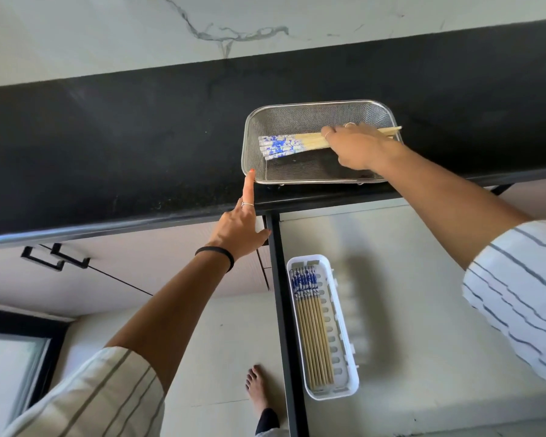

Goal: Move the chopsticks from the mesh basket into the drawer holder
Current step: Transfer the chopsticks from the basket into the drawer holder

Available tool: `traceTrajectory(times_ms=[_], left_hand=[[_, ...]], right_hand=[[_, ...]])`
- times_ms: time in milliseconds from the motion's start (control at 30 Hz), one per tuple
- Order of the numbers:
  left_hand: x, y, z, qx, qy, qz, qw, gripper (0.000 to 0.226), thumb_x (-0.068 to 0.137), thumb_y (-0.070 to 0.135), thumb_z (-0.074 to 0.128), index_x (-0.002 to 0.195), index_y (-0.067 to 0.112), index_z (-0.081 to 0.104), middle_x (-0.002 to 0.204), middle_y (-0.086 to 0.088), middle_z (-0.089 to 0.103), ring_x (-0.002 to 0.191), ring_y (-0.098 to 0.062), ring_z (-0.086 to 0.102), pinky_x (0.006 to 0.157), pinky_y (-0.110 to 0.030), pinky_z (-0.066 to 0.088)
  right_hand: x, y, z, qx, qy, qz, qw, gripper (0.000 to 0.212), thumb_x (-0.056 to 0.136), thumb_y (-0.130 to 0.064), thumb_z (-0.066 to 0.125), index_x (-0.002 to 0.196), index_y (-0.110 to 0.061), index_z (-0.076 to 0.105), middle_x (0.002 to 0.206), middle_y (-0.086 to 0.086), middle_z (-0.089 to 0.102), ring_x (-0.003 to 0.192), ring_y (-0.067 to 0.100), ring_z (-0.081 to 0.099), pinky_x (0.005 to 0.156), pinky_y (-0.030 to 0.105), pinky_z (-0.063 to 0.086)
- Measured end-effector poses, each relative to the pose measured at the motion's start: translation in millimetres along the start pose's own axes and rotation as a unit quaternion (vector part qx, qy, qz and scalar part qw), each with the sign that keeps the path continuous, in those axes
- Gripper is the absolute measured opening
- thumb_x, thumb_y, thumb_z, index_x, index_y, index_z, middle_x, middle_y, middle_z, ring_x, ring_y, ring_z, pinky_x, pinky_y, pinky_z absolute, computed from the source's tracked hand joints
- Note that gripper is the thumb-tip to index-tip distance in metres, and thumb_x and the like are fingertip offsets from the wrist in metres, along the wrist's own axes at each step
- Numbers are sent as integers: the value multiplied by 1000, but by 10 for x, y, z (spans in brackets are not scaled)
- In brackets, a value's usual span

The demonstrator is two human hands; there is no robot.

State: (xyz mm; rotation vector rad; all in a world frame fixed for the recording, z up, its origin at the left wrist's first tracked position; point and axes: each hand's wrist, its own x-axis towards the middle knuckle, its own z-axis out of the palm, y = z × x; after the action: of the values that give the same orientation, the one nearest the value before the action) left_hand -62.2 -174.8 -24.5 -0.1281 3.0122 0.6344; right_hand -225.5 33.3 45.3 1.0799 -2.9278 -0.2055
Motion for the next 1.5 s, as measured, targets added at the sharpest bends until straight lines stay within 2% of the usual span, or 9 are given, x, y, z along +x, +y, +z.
traceTrajectory(times_ms=[133, 233, 367, 500, 567, 800, 1033, 1200, 1500], left_hand=[[7, 0, 14, -4, 2, 8, 1000, 119, 80, 19, 72, 144, 25, -29, 132, -17, 55, 63, -17, 56, 77, -36, 53], [27, -6, 8, 0, -4, -1, 1000, 121, 79, 20, 72, 143, 26, -31, 122, -17, 60, 67, -22, 60, 78, -38, 54], [26, 9, 5, 2, -7, -13, 1000, 120, 79, 21, 72, 143, 27, -30, 119, -15, 62, 65, -19, 56, 77, -35, 50], [25, 8, 3, -4, -7, -21, 1000, 120, 79, 21, 71, 143, 29, -30, 110, -14, 64, 60, -17, 53, 73, -35, 48], [22, 14, 7, -4, -6, -20, 1000, 120, 79, 21, 71, 143, 29, -30, 108, -13, 64, 55, -12, 49, 70, -32, 46], [-6, 35, -52, -20, -22, -17, 999, 118, 81, 19, 70, 143, 29, -30, 120, -14, 61, 67, -19, 60, 73, -35, 53], [7, -24, -96, -21, -38, 1, 999, 117, 82, 20, 71, 144, 27, -27, 98, -10, 64, 65, -18, 60, 70, -33, 53], [7, -91, -120, -19, -42, 29, 999, 118, 81, 21, 72, 145, 26, -27, 107, -12, 62, 65, -18, 58, 71, -35, 54], [14, -125, -122, -14, -46, 33, 998, 119, 81, 21, 72, 144, 28, -29, 78, -2, 55, 57, -12, 53, 64, -32, 51]], right_hand=[[-231, 10, -246, 45, 44, 17, 998, 31, 89, 5, 41, 116, -9, 44, 69, 0, 47, 54, 14, 42, 50, 27, 27], [-536, -67, -369, 165, 29, 66, 984, 9, 96, -8, 40, 105, -11, 42, 64, 2, 45, 51, 16, 43, 44, 29, 23], [-1105, -238, -265, 384, -4, 79, 920, 12, 99, -25, 43, 98, -13, 45, 69, -1, 46, 57, 14, 42, 54, 33, 34], [-1614, -501, 139, 567, -68, 98, 815, 14, 98, -14, 43, 89, -23, 49, 73, 1, 47, 58, 13, 40, 56, 35, 36], [-1844, -694, 386, 588, -91, 115, 796, 15, 99, -14, 42, 88, -23, 48, 71, 0, 46, 57, 14, 40, 56, 35, 35], [-2268, -1467, 1087, 508, -214, 269, 790, 12, 99, -20, 38, 96, -14, 48, 79, 8, 60, 53, 15, 52, 53, 31, 44], [-2125, -1869, 1398, 314, -224, 378, 842, 30, 97, -19, 34, 119, -3, 47, 116, 12, 64, 105, 31, 64, 84, 36, 50], [-1955, -1943, 1537, 250, -200, 400, 859, 33, 101, -23, 28, 122, -7, 47, 112, 7, 69, 98, 26, 68, 79, 34, 51], [-1884, -2077, 1595, 98, -174, 332, 922, 36, 98, -9, 39, 131, 3, 36, 107, 11, 71, 87, 24, 72, 67, 32, 54]])
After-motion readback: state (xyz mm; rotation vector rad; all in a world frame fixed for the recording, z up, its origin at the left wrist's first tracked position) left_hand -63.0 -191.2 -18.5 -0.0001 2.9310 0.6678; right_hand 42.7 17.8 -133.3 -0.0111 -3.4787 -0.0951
